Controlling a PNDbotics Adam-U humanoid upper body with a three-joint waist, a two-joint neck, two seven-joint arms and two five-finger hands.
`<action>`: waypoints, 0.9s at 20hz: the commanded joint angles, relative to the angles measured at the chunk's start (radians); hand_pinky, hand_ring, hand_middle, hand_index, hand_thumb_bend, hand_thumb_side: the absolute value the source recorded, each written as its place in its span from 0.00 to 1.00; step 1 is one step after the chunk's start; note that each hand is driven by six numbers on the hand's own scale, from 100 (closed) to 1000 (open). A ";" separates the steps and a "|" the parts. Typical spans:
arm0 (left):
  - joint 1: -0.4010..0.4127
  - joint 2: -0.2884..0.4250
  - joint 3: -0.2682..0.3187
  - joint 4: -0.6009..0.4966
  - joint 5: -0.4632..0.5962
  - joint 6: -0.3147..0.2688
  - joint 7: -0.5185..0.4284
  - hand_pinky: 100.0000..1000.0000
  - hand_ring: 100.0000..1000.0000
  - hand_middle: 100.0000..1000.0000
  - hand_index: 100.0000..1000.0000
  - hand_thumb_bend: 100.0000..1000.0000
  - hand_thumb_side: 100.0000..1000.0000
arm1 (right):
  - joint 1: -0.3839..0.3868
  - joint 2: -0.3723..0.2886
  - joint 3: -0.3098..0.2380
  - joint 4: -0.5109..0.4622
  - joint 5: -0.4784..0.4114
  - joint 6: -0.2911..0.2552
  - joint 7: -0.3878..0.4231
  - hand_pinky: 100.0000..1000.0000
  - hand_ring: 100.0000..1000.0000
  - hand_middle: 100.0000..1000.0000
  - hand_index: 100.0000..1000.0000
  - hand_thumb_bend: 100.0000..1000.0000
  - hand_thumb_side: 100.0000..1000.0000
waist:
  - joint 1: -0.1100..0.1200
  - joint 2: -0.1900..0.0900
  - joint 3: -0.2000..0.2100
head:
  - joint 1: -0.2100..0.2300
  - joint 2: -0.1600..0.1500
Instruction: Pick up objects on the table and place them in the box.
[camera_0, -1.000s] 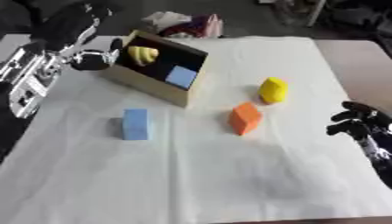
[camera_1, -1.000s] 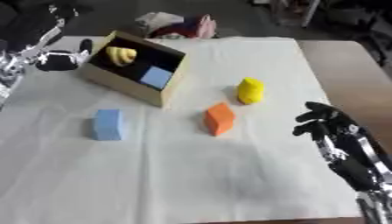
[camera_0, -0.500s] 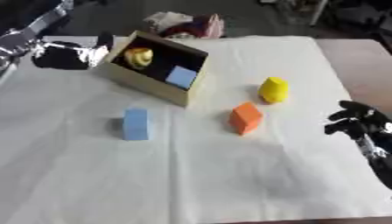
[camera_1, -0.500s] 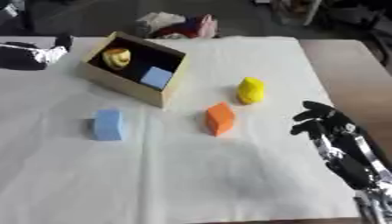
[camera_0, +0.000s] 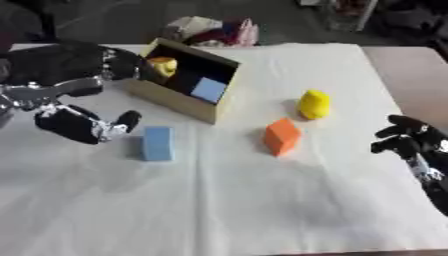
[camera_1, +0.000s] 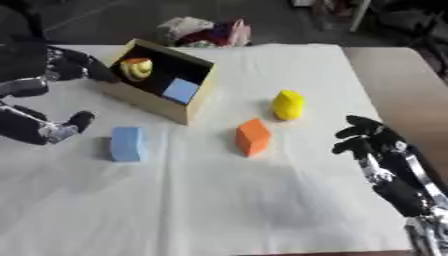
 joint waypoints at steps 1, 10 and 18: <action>-0.030 -0.029 -0.029 0.076 -0.044 0.043 -0.007 0.78 0.78 0.79 0.93 0.00 0.28 | -0.006 -0.023 -0.002 -0.013 0.000 -0.003 0.005 0.71 0.56 0.63 0.85 0.00 0.41 | 0.001 -0.019 -0.002 | 0.001 -0.010; -0.086 -0.134 -0.079 0.275 -0.168 0.048 0.009 0.80 0.80 0.81 0.94 0.07 0.42 | -0.005 -0.020 0.000 -0.013 -0.002 -0.002 0.012 0.71 0.56 0.63 0.85 0.00 0.41 | -0.001 -0.021 -0.005 | 0.003 -0.009; -0.086 -0.165 -0.093 0.358 -0.260 -0.010 -0.015 0.82 0.81 0.82 0.95 0.26 0.50 | -0.003 -0.019 -0.001 -0.013 -0.002 0.000 0.012 0.71 0.56 0.63 0.85 0.00 0.41 | -0.001 -0.018 -0.007 | 0.003 -0.009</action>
